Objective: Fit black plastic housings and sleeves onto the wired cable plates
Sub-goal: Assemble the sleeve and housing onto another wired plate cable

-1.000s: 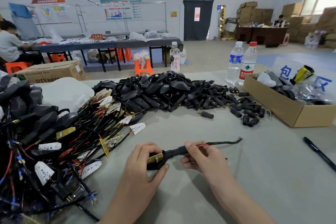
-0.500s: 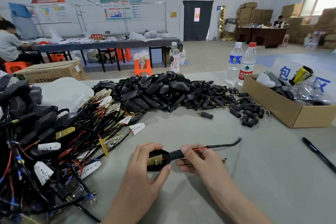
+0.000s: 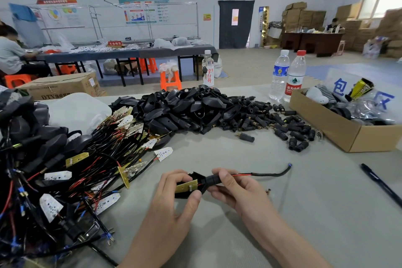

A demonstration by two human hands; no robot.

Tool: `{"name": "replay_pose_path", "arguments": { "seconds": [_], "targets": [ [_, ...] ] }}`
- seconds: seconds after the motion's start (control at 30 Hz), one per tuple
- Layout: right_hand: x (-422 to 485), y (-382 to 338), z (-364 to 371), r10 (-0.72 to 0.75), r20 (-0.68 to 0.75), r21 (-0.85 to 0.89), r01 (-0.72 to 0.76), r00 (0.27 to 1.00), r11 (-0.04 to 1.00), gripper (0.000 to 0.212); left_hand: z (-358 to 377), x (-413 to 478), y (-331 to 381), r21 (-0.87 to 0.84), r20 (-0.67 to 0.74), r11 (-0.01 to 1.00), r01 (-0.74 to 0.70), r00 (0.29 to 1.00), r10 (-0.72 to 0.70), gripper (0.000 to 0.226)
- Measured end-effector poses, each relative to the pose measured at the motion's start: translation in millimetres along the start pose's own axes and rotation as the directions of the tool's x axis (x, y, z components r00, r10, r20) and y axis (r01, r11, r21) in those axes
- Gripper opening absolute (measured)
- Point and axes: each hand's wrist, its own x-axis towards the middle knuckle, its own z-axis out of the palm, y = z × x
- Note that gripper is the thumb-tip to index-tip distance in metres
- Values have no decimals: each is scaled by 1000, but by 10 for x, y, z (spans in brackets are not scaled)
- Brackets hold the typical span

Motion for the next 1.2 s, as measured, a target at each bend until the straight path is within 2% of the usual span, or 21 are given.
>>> {"name": "replay_pose_path", "arguments": {
  "seconds": [0.1,0.2,0.3,0.6,0.67,0.73,0.9,1.03,1.2],
  "targets": [
    [26,-17,-36,-21,-44,33,23,999,999,37,-20,10,-26,33,-12,998,46,999,-45,5],
    [34,-14,-41,-19,-50,30,21,999,999,35,-43,31,-6,-9,-44,992,125,991,-125,13],
    [30,3,-30,-9,-21,28,10,1000,1000,30,-40,57,8,-122,-67,965,232,968,-242,19],
    [14,7,-7,16,33,84,-18,999,996,26,5,71,3,-335,-122,874,353,903,-412,11],
    [12,9,3,17,36,74,-20,999,997,26,3,79,30,-417,-132,842,341,895,-427,7],
    [10,13,3,18,44,62,-21,999,998,26,-4,93,39,-488,-119,807,334,890,-440,17],
    [-12,-11,-3,14,62,102,-20,998,995,36,-30,120,0,-617,63,653,440,854,-516,14],
    [-37,-46,-1,23,54,163,-31,998,986,38,-29,123,-10,-646,82,629,433,858,-507,14],
    [-34,-38,20,48,45,171,-56,998,984,37,-5,110,-28,-634,50,660,403,873,-485,13]
  ]
}}
